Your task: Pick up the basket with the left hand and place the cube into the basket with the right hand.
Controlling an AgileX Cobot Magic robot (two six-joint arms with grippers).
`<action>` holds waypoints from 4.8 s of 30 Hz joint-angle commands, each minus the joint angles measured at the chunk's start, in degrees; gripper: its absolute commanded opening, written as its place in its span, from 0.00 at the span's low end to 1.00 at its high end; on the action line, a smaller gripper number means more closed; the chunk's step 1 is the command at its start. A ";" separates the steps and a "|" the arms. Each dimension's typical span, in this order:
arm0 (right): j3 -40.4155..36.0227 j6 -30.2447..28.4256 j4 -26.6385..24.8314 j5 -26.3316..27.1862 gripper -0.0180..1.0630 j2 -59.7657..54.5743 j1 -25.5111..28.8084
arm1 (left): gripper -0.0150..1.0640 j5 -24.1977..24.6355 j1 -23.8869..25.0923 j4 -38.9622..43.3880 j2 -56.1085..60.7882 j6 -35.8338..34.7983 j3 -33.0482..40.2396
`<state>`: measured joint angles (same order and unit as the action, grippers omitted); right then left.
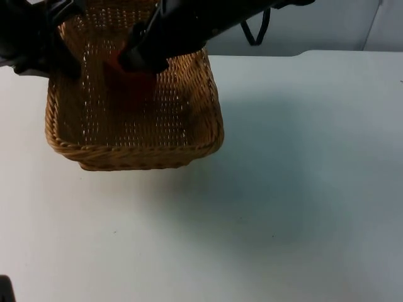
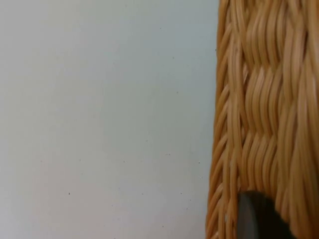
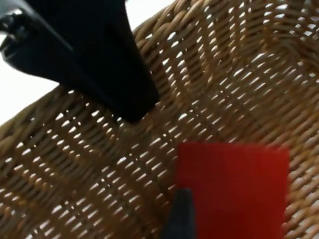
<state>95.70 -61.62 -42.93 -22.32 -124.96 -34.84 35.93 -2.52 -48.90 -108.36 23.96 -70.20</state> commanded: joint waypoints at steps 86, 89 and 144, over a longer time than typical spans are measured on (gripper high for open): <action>0.26 80.94 83.02 -23.67 0.02 30.42 25.04 | 0.24 11.91 -0.05 -15.95 -16.03 18.66 -0.50; 0.26 80.94 82.56 -23.51 0.02 30.42 25.04 | 0.51 12.19 -0.05 -15.52 -16.03 18.64 -1.01; -62.67 96.70 75.29 5.71 0.02 105.38 25.04 | 0.01 15.65 0.15 33.20 99.70 -3.16 27.92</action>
<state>33.56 36.84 33.57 -17.51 -20.88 -9.84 51.37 -2.52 -15.50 -11.14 20.72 -43.16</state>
